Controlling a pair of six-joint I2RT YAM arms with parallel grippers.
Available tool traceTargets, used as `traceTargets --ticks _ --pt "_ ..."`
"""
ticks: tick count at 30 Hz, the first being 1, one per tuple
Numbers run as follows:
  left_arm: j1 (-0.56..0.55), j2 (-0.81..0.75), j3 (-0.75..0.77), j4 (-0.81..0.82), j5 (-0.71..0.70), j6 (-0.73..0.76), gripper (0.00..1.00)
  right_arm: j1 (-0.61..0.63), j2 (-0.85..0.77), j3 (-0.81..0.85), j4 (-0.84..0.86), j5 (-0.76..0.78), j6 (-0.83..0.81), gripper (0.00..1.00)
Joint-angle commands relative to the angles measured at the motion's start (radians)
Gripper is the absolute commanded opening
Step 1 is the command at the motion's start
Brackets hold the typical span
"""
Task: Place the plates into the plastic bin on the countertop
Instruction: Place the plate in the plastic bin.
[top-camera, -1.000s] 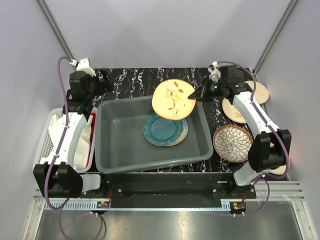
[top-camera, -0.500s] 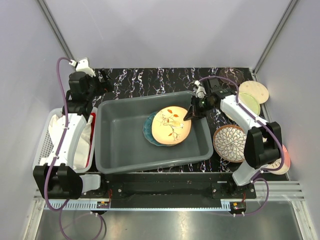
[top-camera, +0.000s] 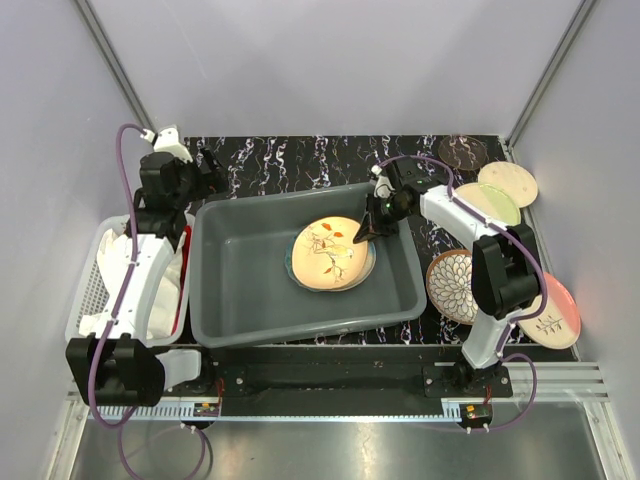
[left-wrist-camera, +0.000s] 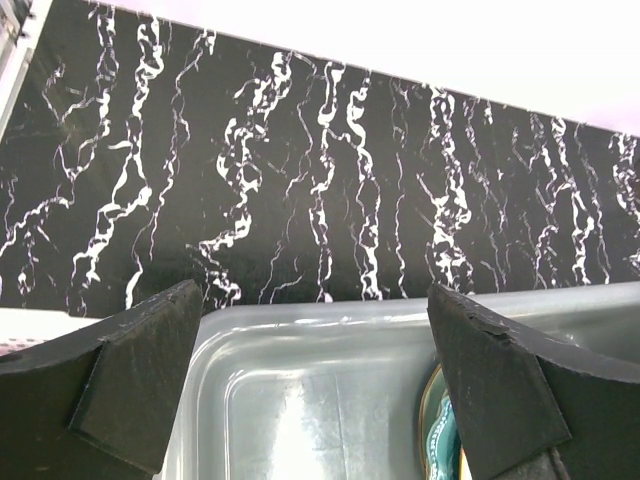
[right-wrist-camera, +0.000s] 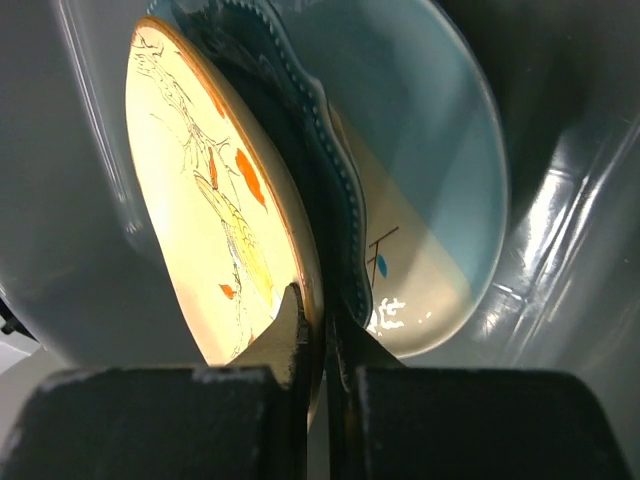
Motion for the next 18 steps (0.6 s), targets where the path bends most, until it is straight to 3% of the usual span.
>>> traceTargets --ticks 1,5,12,18 --pt "0.006 0.018 0.021 0.042 -0.02 0.014 0.99 0.014 -0.004 0.016 0.013 0.106 0.049 0.0" --pt "-0.014 0.078 0.096 0.039 -0.022 0.023 0.99 0.014 -0.04 -0.01 0.013 0.175 0.08 0.13" --pt "-0.027 0.111 0.1 0.043 -0.013 0.003 0.99 0.014 -0.064 -0.007 -0.007 0.189 0.069 0.45" --pt "-0.026 0.112 0.097 0.05 -0.02 0.008 0.99 0.014 -0.079 -0.01 -0.041 0.207 0.05 0.61"
